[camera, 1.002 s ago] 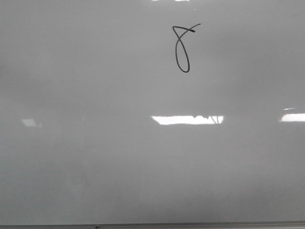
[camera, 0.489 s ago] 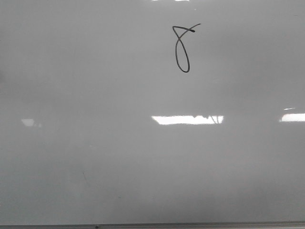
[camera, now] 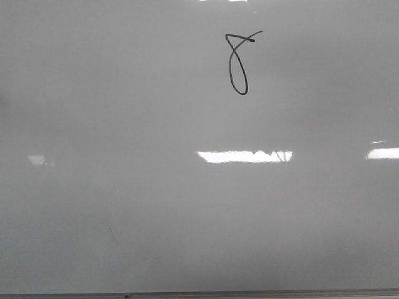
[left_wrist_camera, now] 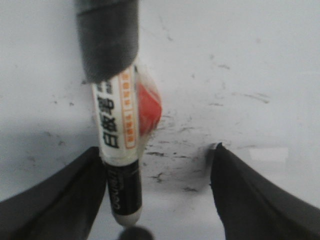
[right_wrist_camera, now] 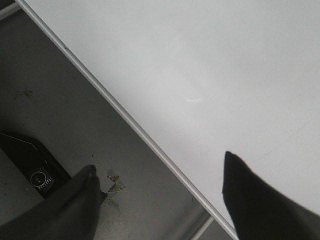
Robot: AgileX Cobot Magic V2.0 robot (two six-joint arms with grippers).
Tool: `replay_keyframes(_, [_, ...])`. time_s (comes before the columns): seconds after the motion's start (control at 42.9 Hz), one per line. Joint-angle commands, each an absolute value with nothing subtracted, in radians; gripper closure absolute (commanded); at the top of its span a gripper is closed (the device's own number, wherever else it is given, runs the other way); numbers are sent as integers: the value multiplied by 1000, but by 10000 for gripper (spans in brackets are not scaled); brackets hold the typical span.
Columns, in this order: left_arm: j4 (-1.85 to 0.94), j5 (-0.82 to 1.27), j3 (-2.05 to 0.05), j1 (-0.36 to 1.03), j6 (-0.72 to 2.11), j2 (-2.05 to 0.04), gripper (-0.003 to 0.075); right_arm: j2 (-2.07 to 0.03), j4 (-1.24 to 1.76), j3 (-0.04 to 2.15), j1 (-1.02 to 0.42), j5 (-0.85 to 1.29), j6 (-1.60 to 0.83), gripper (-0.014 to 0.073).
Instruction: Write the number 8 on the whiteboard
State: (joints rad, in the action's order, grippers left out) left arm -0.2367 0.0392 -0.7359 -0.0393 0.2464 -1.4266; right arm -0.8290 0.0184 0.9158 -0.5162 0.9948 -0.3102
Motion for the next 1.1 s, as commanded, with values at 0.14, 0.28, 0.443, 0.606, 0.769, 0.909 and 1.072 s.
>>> replay_keyframes(0.14, [-238,18,-788,-61,240,-1397,237,-828,26,941,-508,939,-310,57])
replay_keyframes(0.28, [-238,182,-856,-61,240,-1392,237,-827,26,941,-508,946,-307,57])
replay_keyframes(0.443, [-220,415,-949,-61,240,-1340,237,-798,23,942,-508,948,-218,57])
replay_keyframes(0.606, [-225,588,-990,-48,240,-1221,237,-739,-12,941,-508,943,-84,57])
replay_keyframes(0.769, [-227,684,-990,22,240,-1058,240,-665,-33,930,-508,931,-47,57])
replay_keyframes(0.909, [-227,718,-966,152,244,-929,240,-602,-33,903,-508,931,-19,57])
replay_keyframes(1.072, [-227,746,-911,315,241,-805,240,-550,-39,865,-508,931,14,57])
